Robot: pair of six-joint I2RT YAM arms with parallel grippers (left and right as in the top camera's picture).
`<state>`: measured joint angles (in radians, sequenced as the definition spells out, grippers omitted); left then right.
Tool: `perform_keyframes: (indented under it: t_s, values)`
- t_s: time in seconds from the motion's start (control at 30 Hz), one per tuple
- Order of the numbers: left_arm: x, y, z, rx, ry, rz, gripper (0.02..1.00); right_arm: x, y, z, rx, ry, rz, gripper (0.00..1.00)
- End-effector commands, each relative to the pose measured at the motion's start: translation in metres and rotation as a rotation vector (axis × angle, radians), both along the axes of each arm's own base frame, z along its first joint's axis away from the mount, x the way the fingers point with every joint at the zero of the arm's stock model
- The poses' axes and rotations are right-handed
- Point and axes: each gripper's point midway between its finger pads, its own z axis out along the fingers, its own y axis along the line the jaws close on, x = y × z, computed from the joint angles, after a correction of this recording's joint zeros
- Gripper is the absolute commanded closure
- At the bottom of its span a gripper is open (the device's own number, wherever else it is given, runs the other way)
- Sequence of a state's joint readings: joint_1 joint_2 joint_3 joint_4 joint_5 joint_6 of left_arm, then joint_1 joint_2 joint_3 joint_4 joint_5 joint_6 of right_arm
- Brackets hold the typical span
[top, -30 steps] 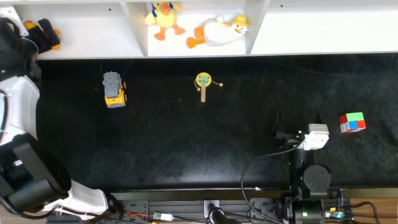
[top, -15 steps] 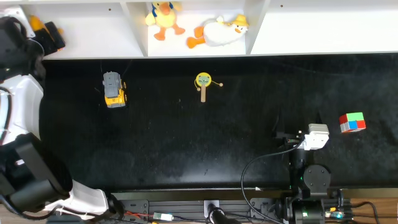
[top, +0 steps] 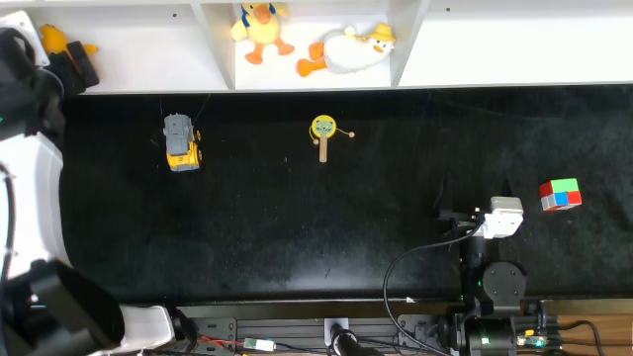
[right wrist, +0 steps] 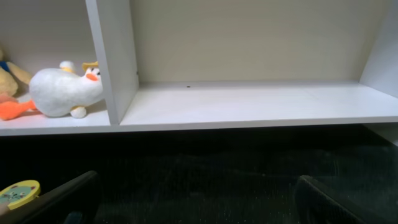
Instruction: Store Toys
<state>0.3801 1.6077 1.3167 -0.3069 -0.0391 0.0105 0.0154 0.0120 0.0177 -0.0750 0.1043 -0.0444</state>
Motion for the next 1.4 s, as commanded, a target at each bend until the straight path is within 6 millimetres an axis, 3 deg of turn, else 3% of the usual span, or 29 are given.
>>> perform_keyframes:
  t_s: [0.03, 0.2, 0.37, 0.53, 0.63, 0.9, 1.1, 1.27, 1.4]
  values:
    - [-0.027, -0.002, 0.024, 0.029, 0.004, 0.016, 0.020, 0.000, 0.002, -0.003, 0.004, 0.000, 0.010, 0.007]
    - [-0.062, -0.022, 0.011, 0.019, 0.011, 0.000, 0.023, 0.000, 0.002, -0.003, 0.004, 0.000, 0.010, 0.005]
    - [-0.103, -0.058, -0.013, -0.005, 0.015, -0.060, 0.020, 0.000, 0.002, -0.003, 0.004, 0.000, 0.010, 0.005]
    - [-0.138, -0.105, -0.061, -0.105, 0.070, -0.101, 0.020, 0.000, 0.002, -0.003, 0.004, 0.000, 0.010, 0.005]
    - [-0.146, -0.133, -0.089, -0.158, 0.126, -0.147, 0.020, 0.000, 0.002, -0.003, 0.004, 0.000, 0.010, 0.005]
    - [-0.137, -0.173, -0.126, -0.263, 0.227, -0.230, 0.023, 0.000, 0.002, -0.003, 0.004, 0.000, 0.010, 0.007]
    - [-0.129, -0.192, -0.154, -0.282, 0.296, -0.271, 0.020, 0.000, 0.002, -0.003, 0.004, 0.000, 0.010, 0.007]
    - [-0.117, -0.193, -0.160, -0.259, 0.284, -0.275, 0.020, 0.000, 0.002, -0.003, 0.004, 0.000, 0.010, 0.005]
    - [-0.115, -0.178, -0.164, -0.186, 0.295, -0.216, 0.020, 0.000, 0.002, -0.003, 0.004, 0.000, 0.010, 0.005]
